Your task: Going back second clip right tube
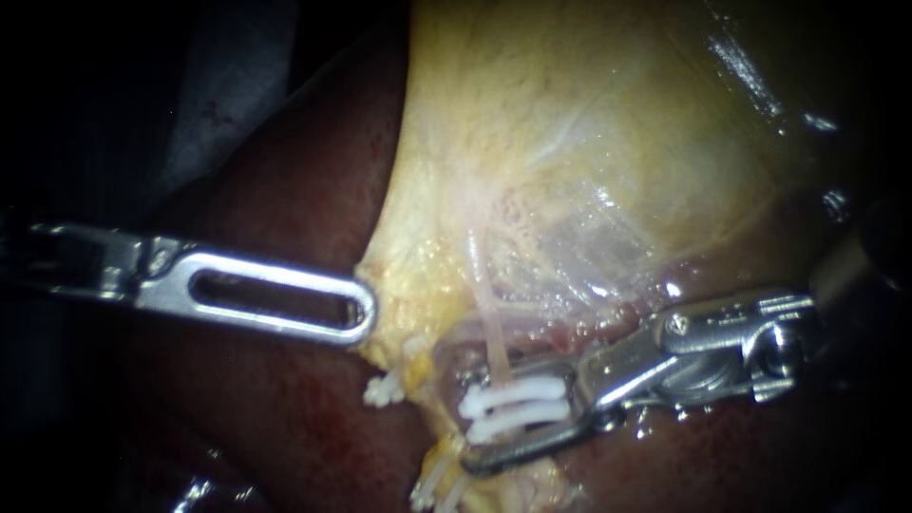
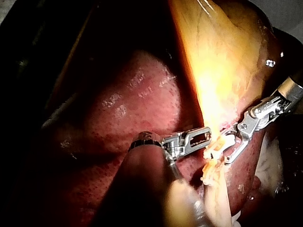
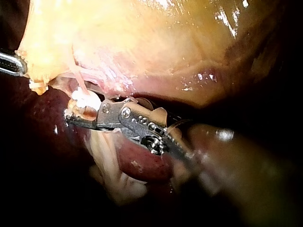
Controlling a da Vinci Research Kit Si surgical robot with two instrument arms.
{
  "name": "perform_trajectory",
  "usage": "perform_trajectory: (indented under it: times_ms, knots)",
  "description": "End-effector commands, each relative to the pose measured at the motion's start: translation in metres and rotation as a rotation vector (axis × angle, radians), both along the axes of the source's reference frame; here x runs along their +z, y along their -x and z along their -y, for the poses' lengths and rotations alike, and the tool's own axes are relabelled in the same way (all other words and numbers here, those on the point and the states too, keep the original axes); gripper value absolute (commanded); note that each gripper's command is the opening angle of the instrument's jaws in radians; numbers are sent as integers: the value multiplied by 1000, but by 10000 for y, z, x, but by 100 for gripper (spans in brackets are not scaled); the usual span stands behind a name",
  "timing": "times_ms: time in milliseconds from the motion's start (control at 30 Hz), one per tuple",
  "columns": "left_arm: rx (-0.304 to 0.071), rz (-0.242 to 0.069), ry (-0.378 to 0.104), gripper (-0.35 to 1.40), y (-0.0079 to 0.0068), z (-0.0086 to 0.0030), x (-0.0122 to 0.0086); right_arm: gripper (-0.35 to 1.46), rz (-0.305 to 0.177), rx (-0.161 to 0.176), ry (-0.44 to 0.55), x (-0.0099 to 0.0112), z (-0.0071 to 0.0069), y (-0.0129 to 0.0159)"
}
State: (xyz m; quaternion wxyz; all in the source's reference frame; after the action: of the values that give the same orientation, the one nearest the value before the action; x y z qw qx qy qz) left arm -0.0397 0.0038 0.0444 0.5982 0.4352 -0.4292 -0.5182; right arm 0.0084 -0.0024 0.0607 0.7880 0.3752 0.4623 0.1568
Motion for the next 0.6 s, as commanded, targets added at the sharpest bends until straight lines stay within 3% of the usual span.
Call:
perform_trajectory:
  times_ms: [33,600]
  knots:
    - [0,0,0,-35,0,0,0,49,1,6,1,-4,-4,4]
    - [0,0,1,-35,0,1,1,52,-9,80,48,-55,-50,58]
